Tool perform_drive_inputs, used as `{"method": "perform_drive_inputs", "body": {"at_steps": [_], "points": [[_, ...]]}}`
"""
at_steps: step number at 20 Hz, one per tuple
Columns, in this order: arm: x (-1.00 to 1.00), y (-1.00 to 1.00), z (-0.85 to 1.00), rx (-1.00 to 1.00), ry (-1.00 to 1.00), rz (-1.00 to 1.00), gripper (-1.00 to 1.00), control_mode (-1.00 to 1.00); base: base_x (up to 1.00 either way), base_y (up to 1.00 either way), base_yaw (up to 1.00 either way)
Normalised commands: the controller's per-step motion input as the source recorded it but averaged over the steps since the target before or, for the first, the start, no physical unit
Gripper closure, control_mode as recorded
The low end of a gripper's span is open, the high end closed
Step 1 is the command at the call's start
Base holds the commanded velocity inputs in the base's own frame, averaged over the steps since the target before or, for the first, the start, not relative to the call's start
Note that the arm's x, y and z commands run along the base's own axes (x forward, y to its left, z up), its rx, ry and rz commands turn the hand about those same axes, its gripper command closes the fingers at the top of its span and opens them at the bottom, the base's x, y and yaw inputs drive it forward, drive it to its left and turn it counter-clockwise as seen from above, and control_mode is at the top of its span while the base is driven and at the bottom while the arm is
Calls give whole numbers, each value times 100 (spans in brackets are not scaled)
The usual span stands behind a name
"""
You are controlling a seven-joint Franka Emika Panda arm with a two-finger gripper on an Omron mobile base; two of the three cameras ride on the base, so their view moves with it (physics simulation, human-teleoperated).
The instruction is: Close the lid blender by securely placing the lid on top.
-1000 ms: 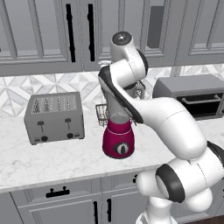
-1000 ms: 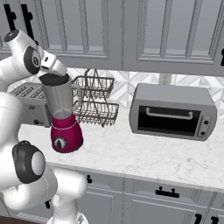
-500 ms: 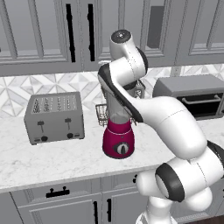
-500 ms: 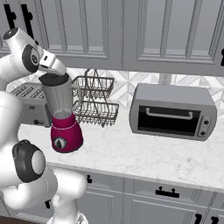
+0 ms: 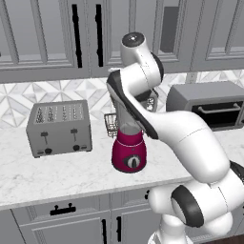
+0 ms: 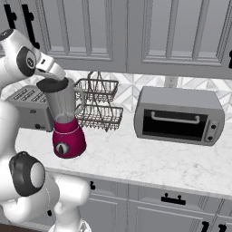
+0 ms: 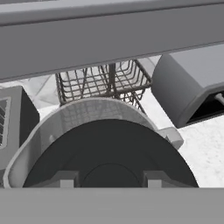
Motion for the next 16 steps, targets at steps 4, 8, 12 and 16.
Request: {"method": "perform_drive_inputs", "body": {"at_steps": [4, 8, 12, 16], "points": [[-2, 0, -1, 0, 0, -1, 100, -100, 0, 0, 0], [12, 0, 0, 0, -3, -3, 100, -100, 0, 0, 0], [29, 0, 0, 0, -3, -3, 100, -100, 0, 0, 0], [29, 0, 0, 0, -4, -3, 100, -100, 0, 0, 0]]}}
